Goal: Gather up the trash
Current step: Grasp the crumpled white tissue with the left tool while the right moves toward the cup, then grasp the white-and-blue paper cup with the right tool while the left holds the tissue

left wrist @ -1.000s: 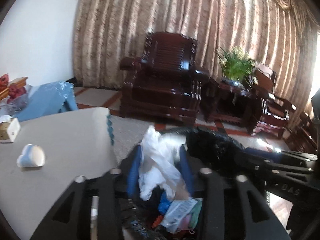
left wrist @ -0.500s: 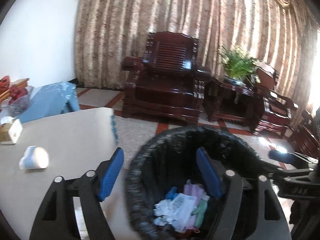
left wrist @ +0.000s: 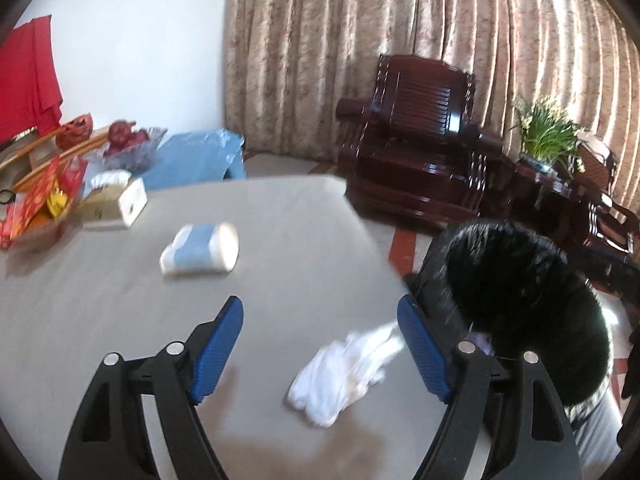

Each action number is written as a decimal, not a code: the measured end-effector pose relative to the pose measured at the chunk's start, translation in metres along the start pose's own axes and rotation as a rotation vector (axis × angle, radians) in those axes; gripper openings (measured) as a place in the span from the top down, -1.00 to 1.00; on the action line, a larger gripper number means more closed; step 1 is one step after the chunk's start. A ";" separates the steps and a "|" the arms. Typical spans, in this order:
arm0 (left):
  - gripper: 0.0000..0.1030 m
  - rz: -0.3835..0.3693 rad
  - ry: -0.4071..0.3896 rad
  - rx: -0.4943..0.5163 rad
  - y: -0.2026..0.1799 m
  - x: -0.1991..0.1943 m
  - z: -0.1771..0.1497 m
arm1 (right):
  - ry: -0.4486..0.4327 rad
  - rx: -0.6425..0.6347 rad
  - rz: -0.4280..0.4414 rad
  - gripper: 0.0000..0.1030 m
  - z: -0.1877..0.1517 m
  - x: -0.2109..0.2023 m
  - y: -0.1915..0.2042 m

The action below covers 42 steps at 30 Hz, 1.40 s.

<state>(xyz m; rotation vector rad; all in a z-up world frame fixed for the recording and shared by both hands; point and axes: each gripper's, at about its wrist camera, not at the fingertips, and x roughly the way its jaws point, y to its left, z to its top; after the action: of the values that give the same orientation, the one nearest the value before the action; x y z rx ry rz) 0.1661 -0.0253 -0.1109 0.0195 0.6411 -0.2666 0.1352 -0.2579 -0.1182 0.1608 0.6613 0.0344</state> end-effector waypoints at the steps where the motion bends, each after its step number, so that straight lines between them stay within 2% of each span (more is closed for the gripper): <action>1: -0.51 0.000 0.017 0.002 0.000 0.005 -0.006 | 0.003 0.000 0.006 -0.74 0.000 0.002 0.004; 9: -0.51 -0.025 0.134 0.004 -0.010 0.040 -0.030 | 0.036 -0.015 0.003 -0.74 -0.006 0.011 0.009; 11: -0.46 -0.029 0.157 0.005 -0.012 0.045 -0.033 | 0.037 -0.009 -0.001 -0.74 -0.007 0.012 0.007; 13: 0.01 -0.036 0.178 0.004 -0.013 0.049 -0.034 | 0.037 -0.008 -0.004 -0.74 -0.006 0.013 0.006; 14: 0.08 -0.035 0.182 -0.002 -0.012 0.049 -0.034 | 0.037 -0.009 -0.004 -0.74 -0.006 0.013 0.006; 16: 0.38 -0.036 0.175 -0.023 -0.007 0.048 -0.032 | 0.035 -0.010 0.001 -0.74 -0.006 0.014 0.006; 19: 0.58 -0.036 0.156 -0.024 -0.004 0.042 -0.027 | 0.032 -0.023 0.011 -0.74 -0.003 0.017 0.013; 26: 0.61 0.017 0.074 -0.059 0.022 0.018 -0.010 | 0.009 -0.071 0.071 -0.74 0.013 0.033 0.047; 34: 0.61 0.196 0.012 -0.161 0.103 0.001 0.010 | -0.007 -0.147 0.201 -0.74 0.037 0.078 0.121; 42: 0.61 0.334 0.012 -0.206 0.168 0.009 0.010 | 0.028 -0.191 0.221 -0.74 0.048 0.145 0.193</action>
<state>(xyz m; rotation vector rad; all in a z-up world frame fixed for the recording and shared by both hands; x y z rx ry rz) 0.2209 0.1338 -0.1188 -0.0692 0.6637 0.1230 0.2827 -0.0620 -0.1383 0.0483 0.6622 0.3115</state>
